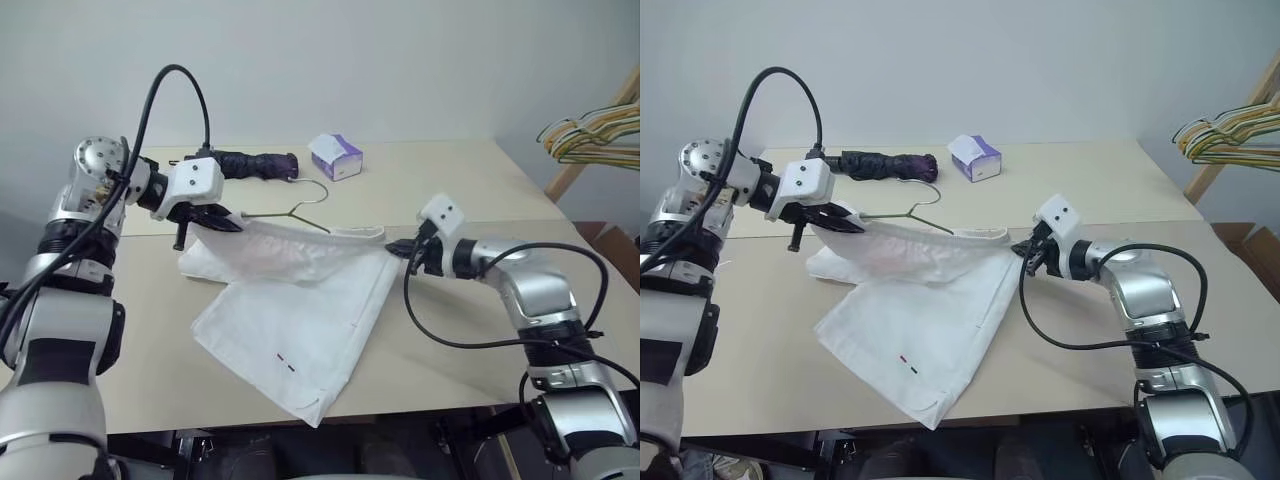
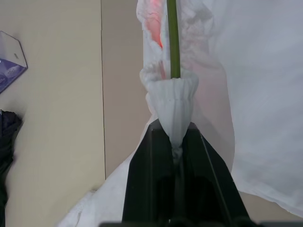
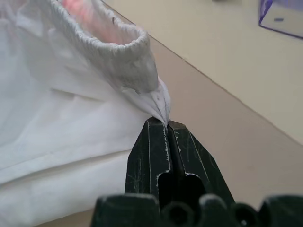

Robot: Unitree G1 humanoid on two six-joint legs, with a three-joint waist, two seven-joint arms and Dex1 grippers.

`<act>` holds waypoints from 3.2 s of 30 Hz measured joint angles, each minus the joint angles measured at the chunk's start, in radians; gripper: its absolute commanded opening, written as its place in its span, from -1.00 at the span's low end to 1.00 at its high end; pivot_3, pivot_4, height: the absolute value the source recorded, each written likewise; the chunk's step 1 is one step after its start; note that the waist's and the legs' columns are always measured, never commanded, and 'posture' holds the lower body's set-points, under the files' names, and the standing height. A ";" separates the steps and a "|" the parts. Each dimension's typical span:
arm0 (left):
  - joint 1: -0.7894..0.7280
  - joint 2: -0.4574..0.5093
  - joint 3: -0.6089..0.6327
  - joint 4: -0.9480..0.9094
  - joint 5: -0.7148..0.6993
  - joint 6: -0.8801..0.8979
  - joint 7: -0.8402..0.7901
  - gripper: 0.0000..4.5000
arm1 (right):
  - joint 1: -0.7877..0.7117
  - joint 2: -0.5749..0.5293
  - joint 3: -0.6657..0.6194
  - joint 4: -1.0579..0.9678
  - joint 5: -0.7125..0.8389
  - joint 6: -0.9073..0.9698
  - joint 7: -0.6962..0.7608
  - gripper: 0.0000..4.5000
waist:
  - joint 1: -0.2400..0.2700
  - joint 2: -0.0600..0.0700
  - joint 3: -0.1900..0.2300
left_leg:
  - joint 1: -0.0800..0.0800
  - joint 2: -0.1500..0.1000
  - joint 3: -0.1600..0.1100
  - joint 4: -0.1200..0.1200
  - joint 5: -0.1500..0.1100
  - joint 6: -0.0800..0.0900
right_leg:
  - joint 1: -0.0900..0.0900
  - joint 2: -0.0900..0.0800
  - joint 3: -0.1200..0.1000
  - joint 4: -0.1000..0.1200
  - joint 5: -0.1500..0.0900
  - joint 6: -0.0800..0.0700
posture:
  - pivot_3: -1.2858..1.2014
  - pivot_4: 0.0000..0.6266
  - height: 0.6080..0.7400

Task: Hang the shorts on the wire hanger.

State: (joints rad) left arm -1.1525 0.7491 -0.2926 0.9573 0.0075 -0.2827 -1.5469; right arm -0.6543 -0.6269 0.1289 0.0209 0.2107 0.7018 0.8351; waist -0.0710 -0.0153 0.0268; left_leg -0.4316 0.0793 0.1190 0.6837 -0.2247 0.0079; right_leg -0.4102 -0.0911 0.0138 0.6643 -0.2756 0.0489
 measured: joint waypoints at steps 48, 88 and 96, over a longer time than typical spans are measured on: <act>0.027 -0.126 0.138 -0.045 -0.008 0.056 0.043 -1.00 | -0.241 -0.121 0.235 -0.085 -0.205 -0.179 0.215 0.10 | -0.025 0.000 0.000 | -0.008 0.000 0.000 0.001 0.001 0.000 | -0.009 0.000 0.000 0.002 0.000 0.000 | -0.03 -1.00 1.00; 0.028 -0.167 0.226 0.003 -0.089 0.001 0.045 0.07 | -0.274 -0.013 0.193 0.117 -0.110 -0.075 0.290 -1.00 | -0.031 0.000 0.000 | -0.008 -0.001 0.000 0.001 0.002 0.000 | -0.009 -0.001 0.000 0.003 0.000 0.000 | -0.05 -1.00 1.00; 0.026 -0.114 0.240 0.032 -0.039 -0.112 0.154 0.96 | -0.180 -0.051 0.109 -0.001 -0.087 0.055 0.221 -1.00 | -0.050 0.000 0.000 | -0.008 -0.001 0.000 0.001 0.002 0.000 | -0.009 -0.001 0.000 0.003 0.000 0.000 | -0.10 -1.00 1.00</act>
State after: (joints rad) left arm -1.1270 0.6355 -0.0523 0.9895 -0.0313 -0.3952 -1.3930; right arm -0.8341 -0.6784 0.2383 0.0203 0.1234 0.7571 1.0562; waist -0.1209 -0.0157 0.0264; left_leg -0.4398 0.0788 0.1188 0.6847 -0.2228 0.0078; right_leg -0.4190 -0.0921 0.0138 0.6670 -0.2753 0.0488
